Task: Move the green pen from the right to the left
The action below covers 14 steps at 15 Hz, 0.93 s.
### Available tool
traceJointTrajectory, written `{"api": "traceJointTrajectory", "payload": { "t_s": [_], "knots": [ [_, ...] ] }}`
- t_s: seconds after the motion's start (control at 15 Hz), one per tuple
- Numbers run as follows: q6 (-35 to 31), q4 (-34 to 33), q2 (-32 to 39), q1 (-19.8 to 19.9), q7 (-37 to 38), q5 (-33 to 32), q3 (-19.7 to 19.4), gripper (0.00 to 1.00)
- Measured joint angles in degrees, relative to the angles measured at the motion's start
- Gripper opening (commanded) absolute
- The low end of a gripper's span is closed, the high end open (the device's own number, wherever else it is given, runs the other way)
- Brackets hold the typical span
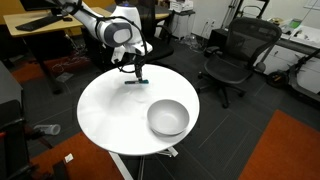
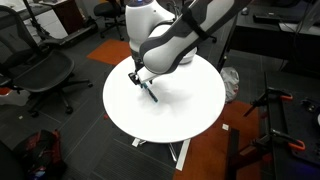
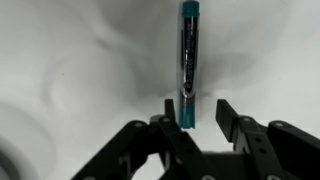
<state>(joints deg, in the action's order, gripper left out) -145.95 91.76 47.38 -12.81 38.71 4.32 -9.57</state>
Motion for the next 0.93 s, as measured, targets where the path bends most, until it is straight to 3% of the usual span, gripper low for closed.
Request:
{"api": "traceJointTrajectory", "payload": {
  "t_s": [0.2,0.53,0.93],
  "knots": [
    [-1.20,0.00,-0.71,-2.04,1.63,-3.75,-2.54,1.00],
    [-1.97,2.04,-6.05,-2.58,-0.93,-9.12,-3.72,1.00],
    [-0.66,10.13,-17.29,0.22,-15.98,-10.47,-1.31,1.00]
  ]
}}
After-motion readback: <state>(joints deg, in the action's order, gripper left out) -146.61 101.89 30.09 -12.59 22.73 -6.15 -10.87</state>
